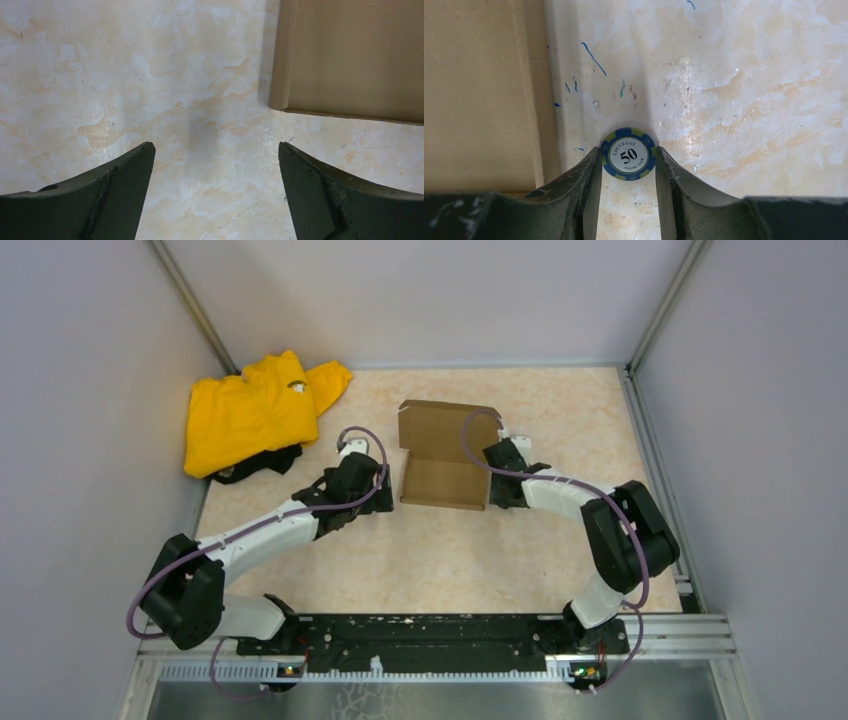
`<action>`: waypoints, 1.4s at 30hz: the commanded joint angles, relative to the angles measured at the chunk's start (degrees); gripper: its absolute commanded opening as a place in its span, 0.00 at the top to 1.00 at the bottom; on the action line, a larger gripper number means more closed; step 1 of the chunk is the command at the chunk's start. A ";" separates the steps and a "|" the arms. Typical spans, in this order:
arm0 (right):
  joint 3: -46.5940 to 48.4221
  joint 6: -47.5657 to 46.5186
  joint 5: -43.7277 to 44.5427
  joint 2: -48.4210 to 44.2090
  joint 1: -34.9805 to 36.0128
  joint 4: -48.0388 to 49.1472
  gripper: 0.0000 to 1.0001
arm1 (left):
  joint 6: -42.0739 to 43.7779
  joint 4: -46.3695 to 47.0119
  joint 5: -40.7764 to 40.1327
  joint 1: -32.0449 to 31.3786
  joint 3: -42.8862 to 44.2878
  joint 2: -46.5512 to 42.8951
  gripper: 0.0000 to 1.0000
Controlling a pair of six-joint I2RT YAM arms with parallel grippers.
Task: Fold the paper box
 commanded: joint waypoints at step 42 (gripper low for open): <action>0.91 -4.30 -1.99 -1.76 2.81 2.23 0.45 | -0.32 0.84 0.31 0.88 1.02 0.46 0.01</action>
